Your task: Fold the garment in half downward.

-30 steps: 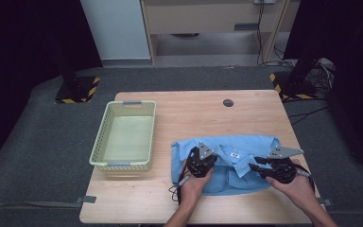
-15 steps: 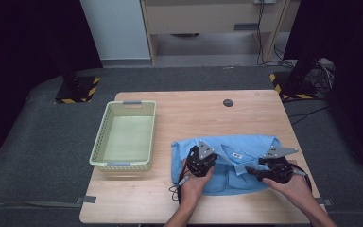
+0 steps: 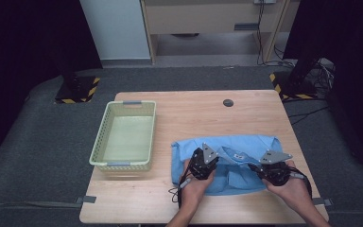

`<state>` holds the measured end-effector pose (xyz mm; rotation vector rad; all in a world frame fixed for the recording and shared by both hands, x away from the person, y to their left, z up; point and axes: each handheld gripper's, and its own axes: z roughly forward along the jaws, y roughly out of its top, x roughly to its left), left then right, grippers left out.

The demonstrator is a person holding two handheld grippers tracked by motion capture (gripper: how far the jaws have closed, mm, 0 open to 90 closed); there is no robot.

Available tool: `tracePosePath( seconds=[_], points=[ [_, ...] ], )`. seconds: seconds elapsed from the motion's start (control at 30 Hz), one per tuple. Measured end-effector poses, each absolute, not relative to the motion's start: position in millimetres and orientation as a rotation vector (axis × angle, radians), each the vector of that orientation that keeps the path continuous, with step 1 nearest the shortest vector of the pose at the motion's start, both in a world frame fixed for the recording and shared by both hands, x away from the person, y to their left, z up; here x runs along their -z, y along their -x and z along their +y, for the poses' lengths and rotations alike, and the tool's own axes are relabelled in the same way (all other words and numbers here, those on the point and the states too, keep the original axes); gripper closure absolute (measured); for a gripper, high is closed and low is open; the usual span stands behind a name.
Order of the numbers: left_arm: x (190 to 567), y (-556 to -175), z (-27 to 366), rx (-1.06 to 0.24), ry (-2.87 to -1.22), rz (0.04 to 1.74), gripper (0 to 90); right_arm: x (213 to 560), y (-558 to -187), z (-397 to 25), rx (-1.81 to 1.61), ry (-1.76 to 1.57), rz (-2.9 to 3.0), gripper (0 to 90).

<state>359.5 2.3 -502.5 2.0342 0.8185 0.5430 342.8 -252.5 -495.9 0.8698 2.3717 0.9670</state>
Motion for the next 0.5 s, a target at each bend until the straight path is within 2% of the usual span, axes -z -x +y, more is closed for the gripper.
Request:
tracePosePath(
  seconds=[0.07,0.17,0.33,0.4,0.5],
  points=[
    [505,-357,3,-0.535,-2.05,0.819,79.4,497,-341,-251,-0.955,-0.862,2.371,83.3],
    [509,-354,6,-0.521,-2.083,0.836,59.9,499,-339,-251,-0.959,-0.855,2.37,83.4],
    [512,-355,5,-0.466,-2.098,0.841,38.2,500,-336,-252,-0.962,-0.854,2.357,83.4],
    [514,-354,0,-0.446,-2.111,0.833,33.5,500,-335,-252,-0.967,-0.856,2.358,83.2],
    [515,-351,-5,-0.461,-2.113,0.834,33.0,503,-333,-251,-0.967,-0.849,2.36,81.5]
  ],
)
